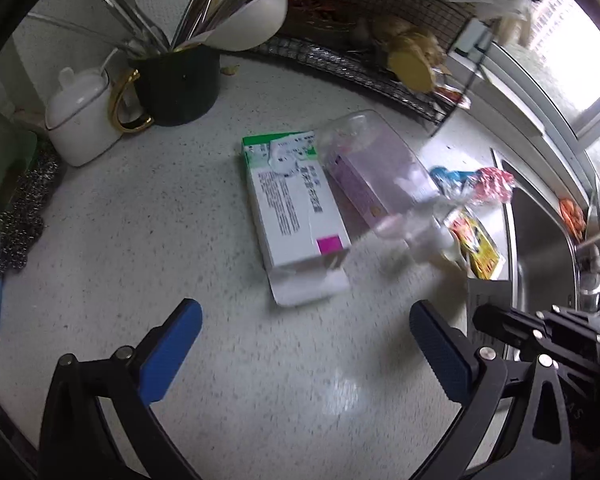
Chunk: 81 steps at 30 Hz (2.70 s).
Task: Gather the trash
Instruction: 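Grasp the white medicine box with the left tool while the right tool grasps the cosmetic sample packet, then carry the medicine box and sample packet down over the red bucket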
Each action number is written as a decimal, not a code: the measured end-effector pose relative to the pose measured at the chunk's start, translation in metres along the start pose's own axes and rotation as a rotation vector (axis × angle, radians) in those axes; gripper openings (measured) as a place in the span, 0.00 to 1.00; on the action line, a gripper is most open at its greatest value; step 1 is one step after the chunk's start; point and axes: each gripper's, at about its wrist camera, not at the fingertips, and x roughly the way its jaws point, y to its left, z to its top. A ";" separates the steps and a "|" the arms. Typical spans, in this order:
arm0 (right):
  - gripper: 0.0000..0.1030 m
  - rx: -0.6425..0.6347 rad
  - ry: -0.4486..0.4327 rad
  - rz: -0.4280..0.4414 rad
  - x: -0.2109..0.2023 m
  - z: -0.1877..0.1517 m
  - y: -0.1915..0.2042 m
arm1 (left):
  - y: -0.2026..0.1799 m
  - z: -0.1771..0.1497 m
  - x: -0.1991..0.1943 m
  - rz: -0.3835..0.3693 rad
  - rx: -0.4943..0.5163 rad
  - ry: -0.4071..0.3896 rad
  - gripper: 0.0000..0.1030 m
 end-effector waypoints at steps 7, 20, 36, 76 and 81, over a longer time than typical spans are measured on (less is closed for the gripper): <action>0.01 0.097 0.000 -0.027 0.016 0.017 -0.005 | 0.010 0.026 0.045 0.031 -0.038 0.072 1.00; 0.01 0.120 0.028 -0.031 0.034 0.027 -0.001 | 0.016 0.041 0.060 0.064 0.029 0.070 0.57; 0.01 0.056 -0.008 -0.013 -0.007 -0.012 0.011 | -0.024 -0.043 -0.029 0.023 0.105 0.013 0.56; 0.00 0.121 -0.024 0.004 -0.119 -0.339 -0.043 | -0.204 -0.385 -0.041 -0.041 0.245 0.157 0.56; 0.00 0.181 0.068 0.000 -0.059 -0.366 -0.065 | -0.191 -0.409 0.038 -0.043 0.233 0.284 0.56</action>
